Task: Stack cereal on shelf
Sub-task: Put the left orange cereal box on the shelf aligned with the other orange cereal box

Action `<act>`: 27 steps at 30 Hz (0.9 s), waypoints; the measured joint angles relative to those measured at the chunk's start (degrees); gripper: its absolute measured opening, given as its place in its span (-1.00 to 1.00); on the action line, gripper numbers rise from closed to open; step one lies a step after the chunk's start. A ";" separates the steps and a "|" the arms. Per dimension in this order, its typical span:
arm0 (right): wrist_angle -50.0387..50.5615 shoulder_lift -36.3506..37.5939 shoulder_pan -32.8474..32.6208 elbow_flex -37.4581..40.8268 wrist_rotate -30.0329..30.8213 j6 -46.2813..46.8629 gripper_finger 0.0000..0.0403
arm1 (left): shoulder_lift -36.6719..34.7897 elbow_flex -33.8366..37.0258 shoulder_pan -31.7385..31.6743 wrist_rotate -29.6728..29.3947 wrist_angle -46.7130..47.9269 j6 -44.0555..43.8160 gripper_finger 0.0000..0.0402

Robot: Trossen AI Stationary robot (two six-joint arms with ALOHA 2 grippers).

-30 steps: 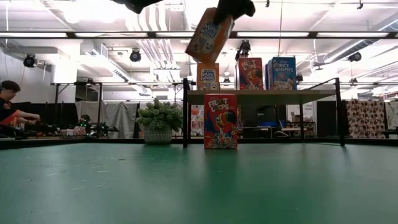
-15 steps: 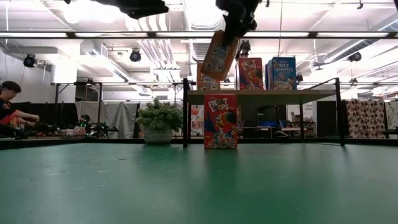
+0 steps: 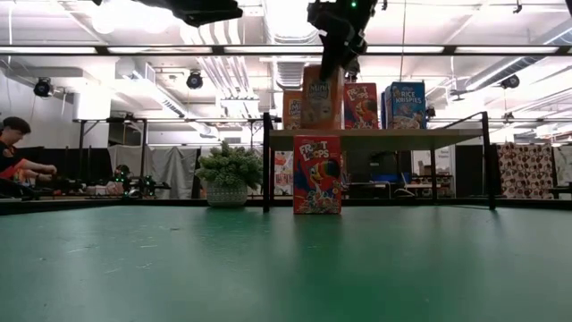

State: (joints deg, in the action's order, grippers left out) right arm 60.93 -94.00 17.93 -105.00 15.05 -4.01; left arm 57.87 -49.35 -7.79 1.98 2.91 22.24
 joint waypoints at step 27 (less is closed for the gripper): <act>16.49 0.22 -5.47 -11.62 -0.50 4.35 -0.12 | 0.46 0.01 0.02 0.02 -0.26 -0.55 0.07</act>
State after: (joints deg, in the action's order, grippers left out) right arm 77.41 -93.78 12.47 -116.62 14.55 0.34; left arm 58.33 -49.34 -7.77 2.00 2.65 21.69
